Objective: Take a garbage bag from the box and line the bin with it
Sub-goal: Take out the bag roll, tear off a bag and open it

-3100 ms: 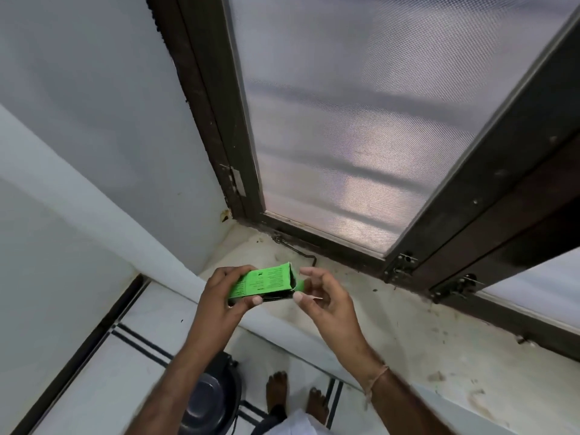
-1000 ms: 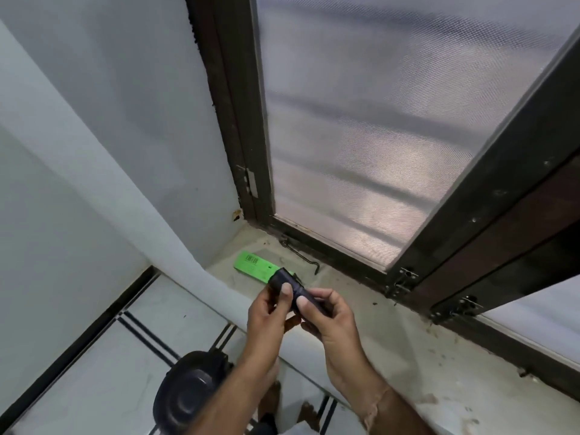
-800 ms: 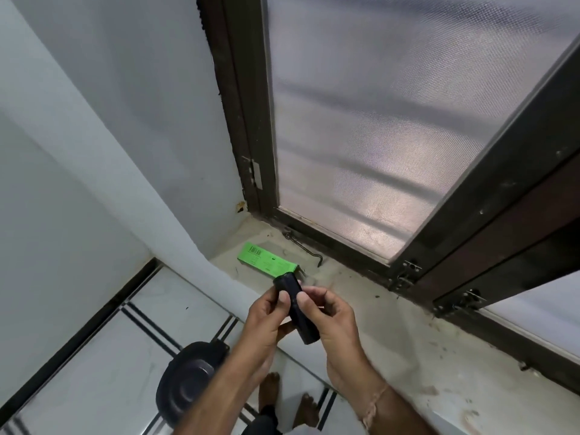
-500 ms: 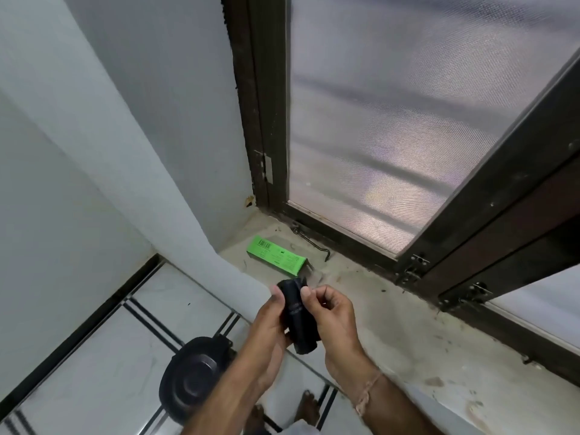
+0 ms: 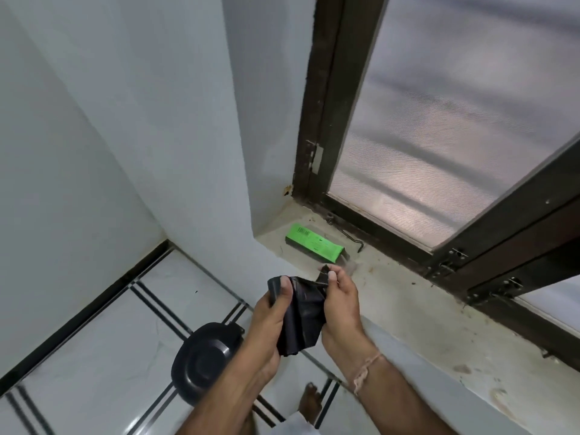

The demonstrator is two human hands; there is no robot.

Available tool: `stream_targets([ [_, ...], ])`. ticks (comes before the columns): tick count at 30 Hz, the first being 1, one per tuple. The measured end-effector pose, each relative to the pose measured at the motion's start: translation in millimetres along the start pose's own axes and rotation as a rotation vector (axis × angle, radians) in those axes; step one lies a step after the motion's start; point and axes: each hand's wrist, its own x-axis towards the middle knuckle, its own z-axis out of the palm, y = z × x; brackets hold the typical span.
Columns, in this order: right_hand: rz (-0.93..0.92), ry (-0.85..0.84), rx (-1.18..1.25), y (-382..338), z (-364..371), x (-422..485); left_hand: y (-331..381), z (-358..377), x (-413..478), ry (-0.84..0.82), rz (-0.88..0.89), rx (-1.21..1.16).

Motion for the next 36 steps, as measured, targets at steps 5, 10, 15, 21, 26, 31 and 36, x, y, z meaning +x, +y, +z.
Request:
stream_targets([
  [5,-0.151,-0.287,-0.308,6,3,-29,9,-33,-7,-0.055,0.055,0.018],
  [10,-0.235,-0.23,-0.373,21,9,-44,7,-50,-11,-0.057,0.03,0.033],
  [15,-0.109,-0.107,-0.126,30,9,-52,11,-63,-13,-0.079,-0.03,0.036],
  [21,-0.12,-0.279,-0.107,36,8,-70,8,-68,-24,-0.128,-0.039,0.055],
  [26,-0.144,-0.124,-0.22,44,7,-76,7,-75,-32,-0.096,-0.062,0.011],
  [31,-0.07,-0.018,-0.067,46,7,-79,11,-77,-38,-0.094,-0.091,0.0],
  [36,-0.053,-0.154,-0.059,44,7,-86,7,-79,-43,-0.164,-0.093,0.023],
])
